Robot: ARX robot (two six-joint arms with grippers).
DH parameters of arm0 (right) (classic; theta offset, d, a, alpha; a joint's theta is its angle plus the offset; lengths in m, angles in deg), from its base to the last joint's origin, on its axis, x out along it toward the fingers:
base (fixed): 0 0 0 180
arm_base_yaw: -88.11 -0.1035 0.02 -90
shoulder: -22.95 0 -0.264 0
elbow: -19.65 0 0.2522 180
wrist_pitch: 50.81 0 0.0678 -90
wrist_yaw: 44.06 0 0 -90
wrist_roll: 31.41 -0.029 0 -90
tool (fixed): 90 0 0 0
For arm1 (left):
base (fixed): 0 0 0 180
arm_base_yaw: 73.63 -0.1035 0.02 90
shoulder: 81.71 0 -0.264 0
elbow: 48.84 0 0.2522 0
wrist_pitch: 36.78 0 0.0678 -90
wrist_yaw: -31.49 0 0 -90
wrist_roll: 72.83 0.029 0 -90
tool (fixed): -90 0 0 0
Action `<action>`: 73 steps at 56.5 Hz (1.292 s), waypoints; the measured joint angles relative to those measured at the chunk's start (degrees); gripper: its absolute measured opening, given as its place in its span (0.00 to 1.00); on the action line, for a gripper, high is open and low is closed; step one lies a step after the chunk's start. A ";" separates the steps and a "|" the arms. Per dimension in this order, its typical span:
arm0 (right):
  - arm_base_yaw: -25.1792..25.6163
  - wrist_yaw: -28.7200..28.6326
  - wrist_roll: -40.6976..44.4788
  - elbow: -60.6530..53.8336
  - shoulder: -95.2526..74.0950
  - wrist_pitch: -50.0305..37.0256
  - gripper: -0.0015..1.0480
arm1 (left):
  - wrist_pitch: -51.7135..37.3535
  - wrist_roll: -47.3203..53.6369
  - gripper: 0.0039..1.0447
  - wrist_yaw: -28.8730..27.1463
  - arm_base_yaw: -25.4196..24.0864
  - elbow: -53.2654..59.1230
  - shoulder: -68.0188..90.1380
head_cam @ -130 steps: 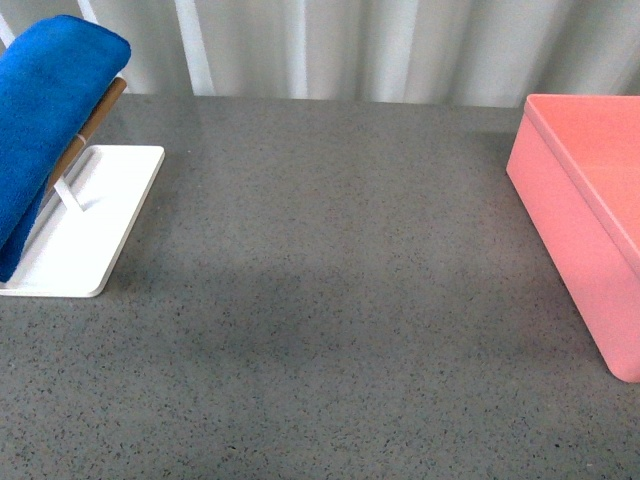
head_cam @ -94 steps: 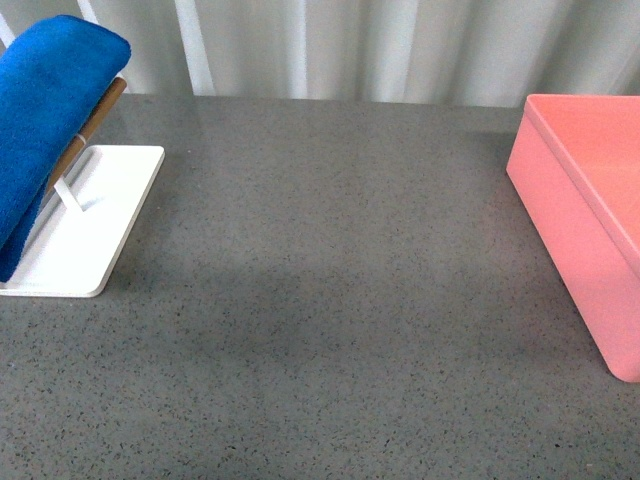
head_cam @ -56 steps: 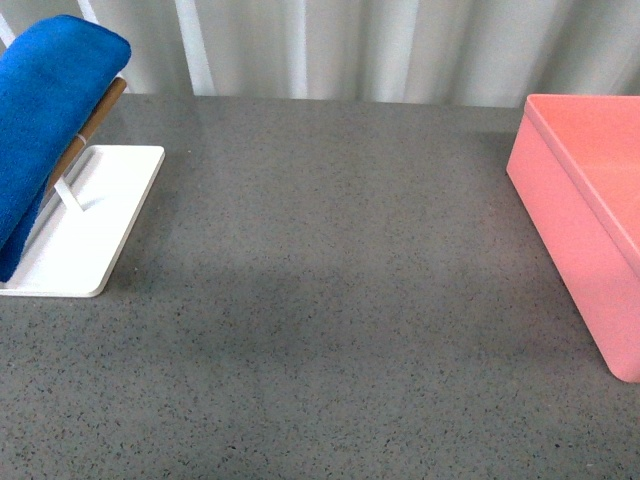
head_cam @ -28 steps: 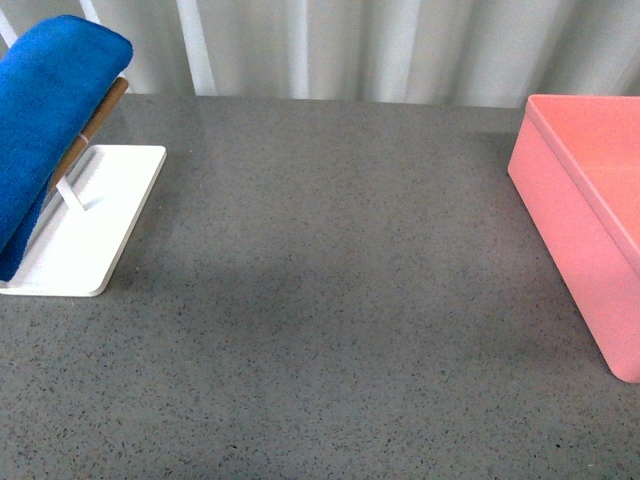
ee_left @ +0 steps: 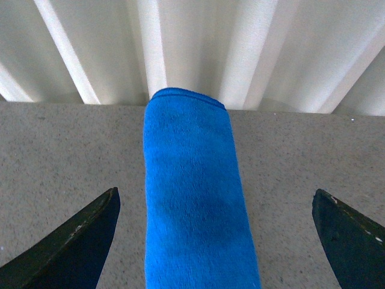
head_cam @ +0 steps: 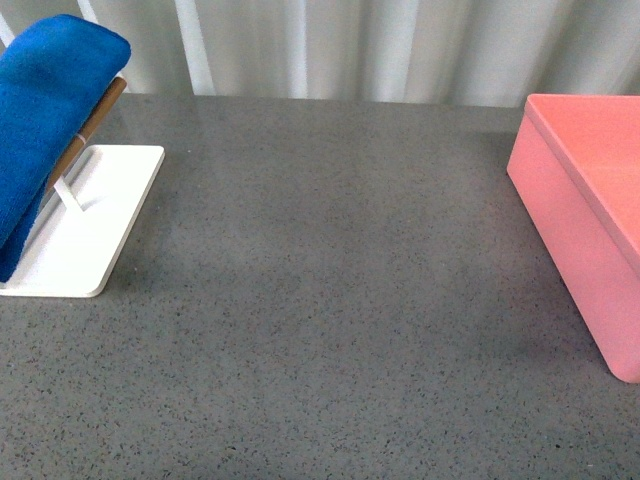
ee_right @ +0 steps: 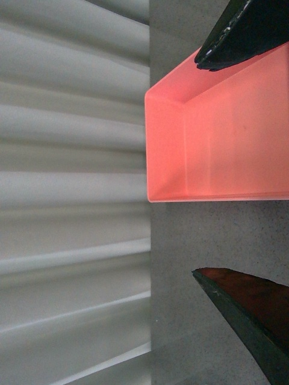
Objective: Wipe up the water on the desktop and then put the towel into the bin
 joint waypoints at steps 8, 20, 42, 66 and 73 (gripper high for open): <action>0.00 0.00 0.00 0.00 0.00 0.00 0.93 | 2.67 3.69 0.94 -0.15 -0.17 -6.21 6.40; 0.00 0.00 0.00 0.00 0.00 0.00 0.93 | 13.14 5.81 0.94 0.50 -1.81 -14.69 12.55; 0.00 0.00 0.00 0.00 0.00 0.00 0.93 | 16.26 4.55 0.94 2.97 -0.04 -14.21 13.31; 0.00 0.00 0.00 0.00 0.00 0.00 0.93 | 14.56 4.94 0.91 0.48 1.20 -13.09 16.90; 0.00 0.00 0.00 0.00 0.00 0.00 0.93 | 14.73 4.92 0.78 -0.15 1.25 -13.51 18.01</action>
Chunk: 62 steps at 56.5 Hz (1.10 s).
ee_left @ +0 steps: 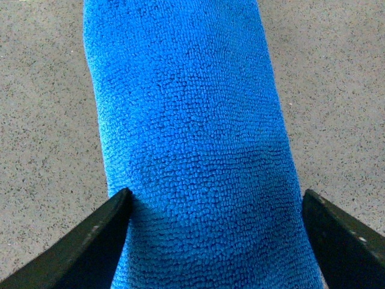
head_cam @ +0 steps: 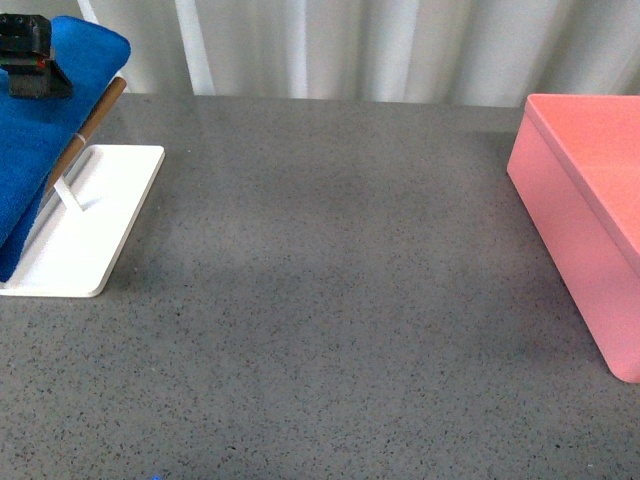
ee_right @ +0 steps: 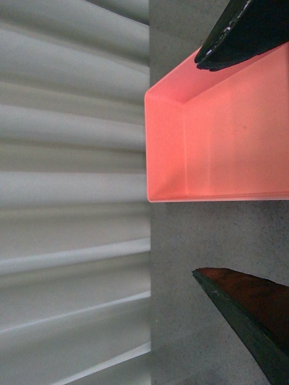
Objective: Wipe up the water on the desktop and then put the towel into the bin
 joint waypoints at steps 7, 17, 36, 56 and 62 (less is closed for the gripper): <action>0.00 0.00 0.02 0.00 0.00 0.00 0.93 | 0.31 -0.17 0.59 0.13 -0.11 -1.92 1.36; 0.00 0.00 0.00 0.00 0.00 0.00 0.93 | 0.42 -0.13 0.34 0.17 -0.68 -2.14 1.36; 0.00 0.00 0.02 0.00 0.00 0.00 0.93 | 0.42 -0.22 0.05 2.58 -1.68 -2.14 -0.46; 0.00 0.00 0.02 0.00 0.00 0.00 0.93 | -0.46 -2.47 0.05 8.70 -2.62 -1.64 -7.15; 0.00 0.00 0.00 0.00 0.00 0.00 0.93 | -0.74 -3.48 0.05 13.46 -2.14 -0.17 -9.51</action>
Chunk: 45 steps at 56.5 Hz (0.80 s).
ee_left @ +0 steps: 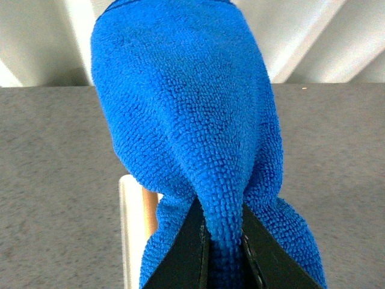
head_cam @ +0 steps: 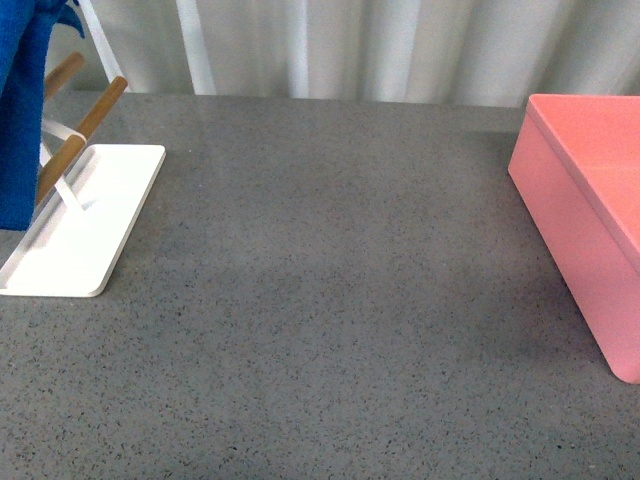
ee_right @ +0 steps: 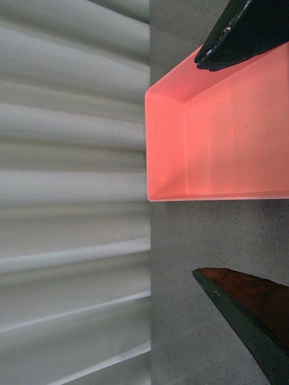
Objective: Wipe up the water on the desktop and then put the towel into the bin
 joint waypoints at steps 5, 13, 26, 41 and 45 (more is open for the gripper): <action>0.00 0.00 0.00 0.00 0.00 0.00 0.93 | -1.11 -1.55 0.05 4.96 1.36 2.29 -2.89; 0.00 0.00 0.00 0.00 0.00 0.00 0.93 | -5.97 -6.99 0.05 13.62 5.57 6.93 -8.26; 0.00 0.00 0.00 0.00 0.00 0.00 0.93 | -14.53 -15.78 0.05 20.31 13.60 11.63 -12.02; 0.00 0.00 0.00 0.00 0.00 0.00 0.93 | -22.10 -20.24 0.05 19.80 20.72 12.98 -8.13; 0.00 0.00 0.02 0.00 0.00 -0.02 0.93 | -29.07 -20.83 0.05 16.59 22.34 9.55 -1.77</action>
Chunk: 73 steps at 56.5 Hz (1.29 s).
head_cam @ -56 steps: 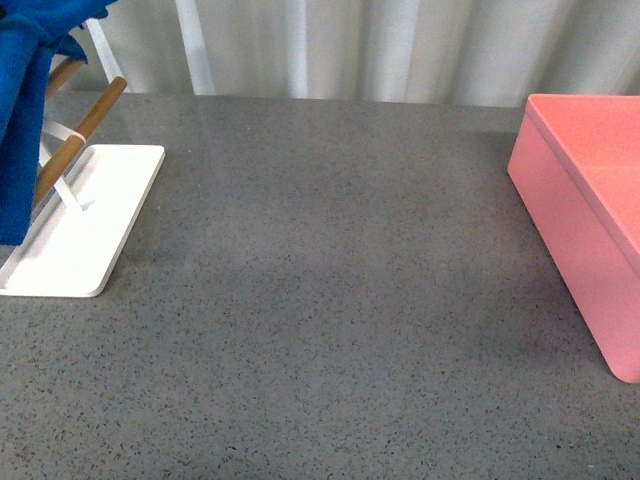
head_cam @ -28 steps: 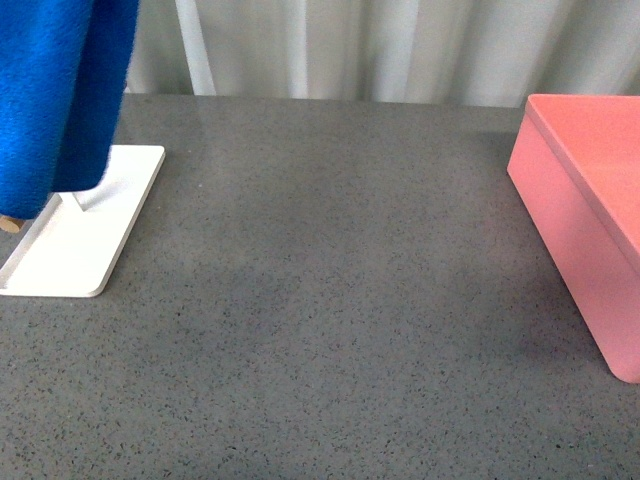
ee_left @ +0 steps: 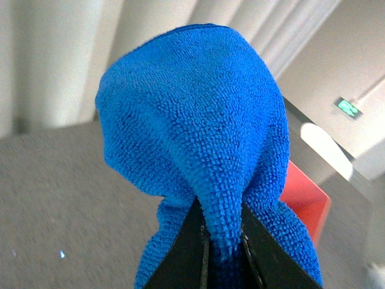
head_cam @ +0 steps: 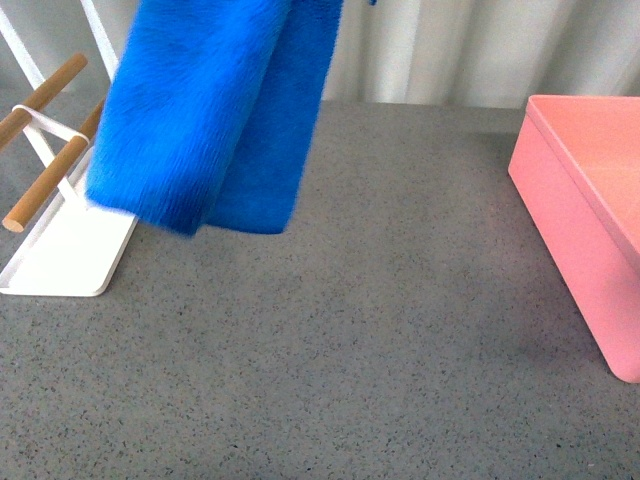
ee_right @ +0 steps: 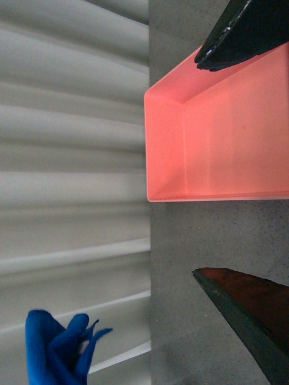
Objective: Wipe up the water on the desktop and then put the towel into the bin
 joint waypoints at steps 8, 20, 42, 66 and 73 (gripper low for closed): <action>0.00 0.26 -0.02 -0.02 -0.15 0.07 0.93 | 7.41 0.17 0.05 3.28 -2.69 4.35 -2.21; -0.02 -0.04 0.00 -0.02 0.02 0.07 0.93 | 7.30 0.26 0.05 3.45 -4.09 3.54 -7.96; -1.29 -25.03 -4.17 20.02 -59.17 -26.01 0.93 | 7.30 0.26 0.05 3.50 -3.98 3.56 -7.08; -15.10 -31.06 -21.49 45.24 -94.71 -35.56 0.93 | 7.30 0.26 0.05 3.58 -3.82 3.56 -7.08; -17.46 -30.88 -25.97 49.00 -99.43 -39.89 0.93 | 7.30 0.26 0.05 3.56 -3.82 3.56 -7.08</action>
